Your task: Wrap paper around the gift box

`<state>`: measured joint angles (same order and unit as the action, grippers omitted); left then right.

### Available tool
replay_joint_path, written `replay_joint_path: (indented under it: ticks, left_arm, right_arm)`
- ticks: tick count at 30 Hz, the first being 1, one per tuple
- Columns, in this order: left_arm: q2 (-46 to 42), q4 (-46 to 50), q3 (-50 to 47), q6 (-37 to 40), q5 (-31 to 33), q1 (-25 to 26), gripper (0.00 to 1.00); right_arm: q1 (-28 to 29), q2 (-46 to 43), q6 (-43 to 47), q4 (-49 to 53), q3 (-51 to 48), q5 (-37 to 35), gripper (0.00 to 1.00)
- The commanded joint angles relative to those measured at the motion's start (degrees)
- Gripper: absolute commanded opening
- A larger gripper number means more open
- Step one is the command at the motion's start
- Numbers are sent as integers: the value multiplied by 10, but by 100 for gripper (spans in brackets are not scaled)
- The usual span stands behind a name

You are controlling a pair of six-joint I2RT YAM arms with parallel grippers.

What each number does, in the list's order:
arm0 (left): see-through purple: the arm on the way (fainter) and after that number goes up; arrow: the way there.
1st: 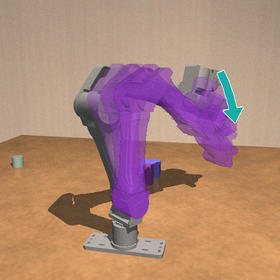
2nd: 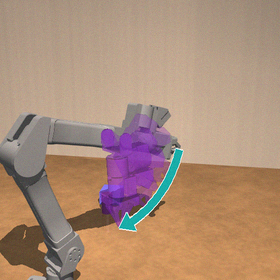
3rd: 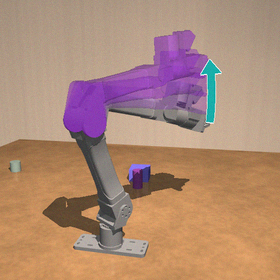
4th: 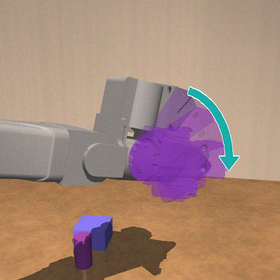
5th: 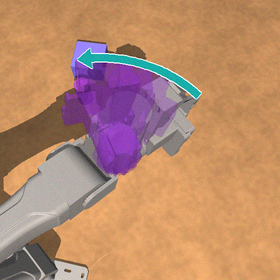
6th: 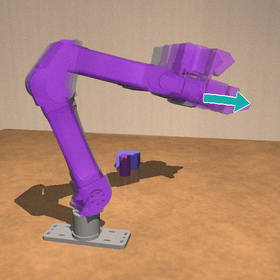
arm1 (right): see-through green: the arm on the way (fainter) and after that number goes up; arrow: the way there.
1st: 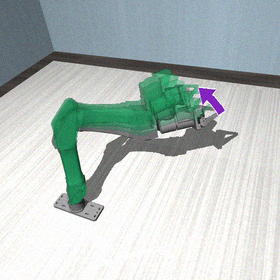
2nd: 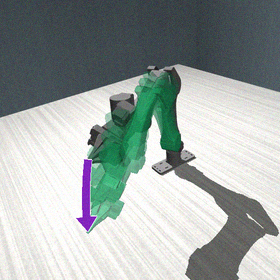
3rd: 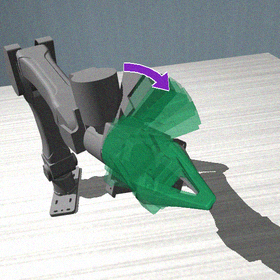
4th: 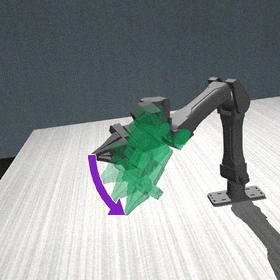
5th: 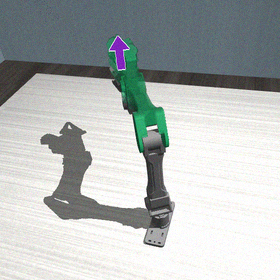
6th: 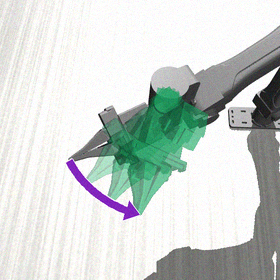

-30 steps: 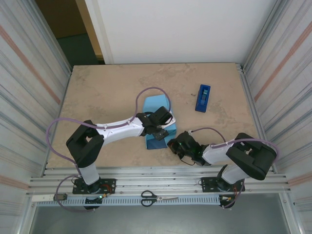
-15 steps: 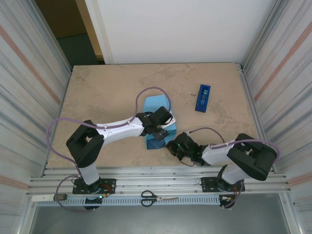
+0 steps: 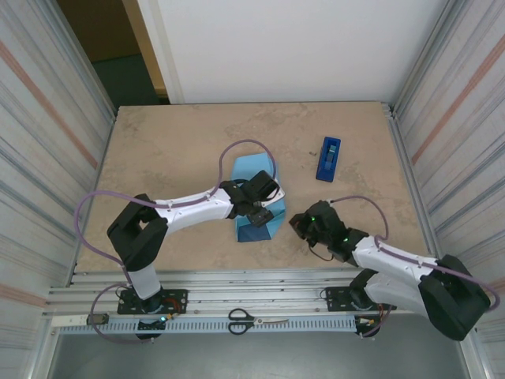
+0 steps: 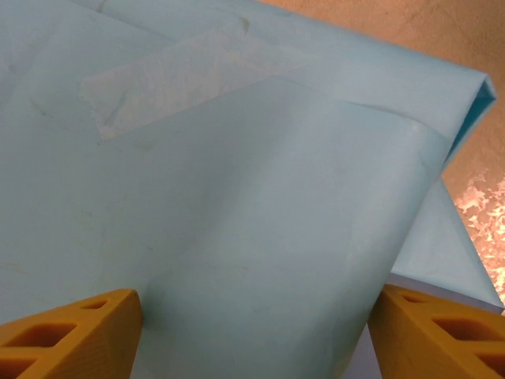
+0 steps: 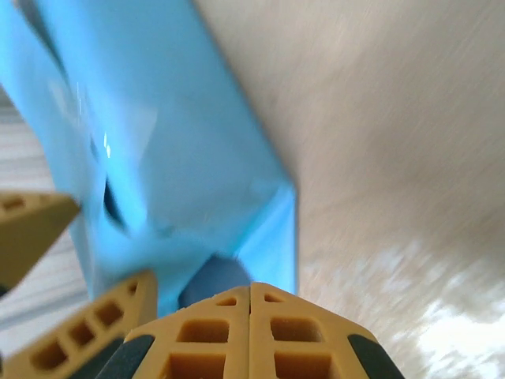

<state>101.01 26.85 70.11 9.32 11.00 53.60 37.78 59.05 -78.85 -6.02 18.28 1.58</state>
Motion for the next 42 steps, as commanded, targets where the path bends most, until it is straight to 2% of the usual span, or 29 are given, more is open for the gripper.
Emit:
replay_joint_path:
  ticks: [1, 3, 6, 10, 16, 19, 26, 29, 34, 38, 42]
  left_arm:
    - [13, 42, 16, -18, -54, 3, 76]
    - [8, 46, 29, -21, -61, 2, 77]
    - [0, 51, 52, -24, -69, 0, 79]
    - [-15, 62, 85, -29, -94, -7, 82]
    - [-73, 51, 81, -77, -135, -27, 83]
    - [-135, 22, 29, -145, -162, -68, 80]
    - [-289, -62, -160, -312, -277, -212, 68]
    - [-331, -72, -229, -347, -291, -242, 65]
    - [-354, -104, -311, -401, -347, -271, 61]
    - [-351, -146, -348, -441, -379, -272, 60]
    - [-350, -192, -382, -476, -398, -272, 54]
  right_arm:
    - [-50, -29, 82, 74, 20, 57, 6]
    - [-71, -46, 104, 91, 29, 71, 18]
    - [-103, -44, 134, 94, 37, 112, 28]
    - [-121, -27, 168, 114, 62, 140, 34]
    - [-130, 61, 230, 115, 128, 183, 46]
    - [-134, 123, 268, 129, 185, 210, 57]
    - [-141, 263, 357, 200, 316, 238, 75]
    - [-140, 306, 413, 260, 374, 215, 77]
    - [-144, 374, 483, 337, 462, 221, 77]
    - [-146, 408, 504, 347, 489, 257, 77]
    - [-146, 433, 512, 348, 498, 287, 77]
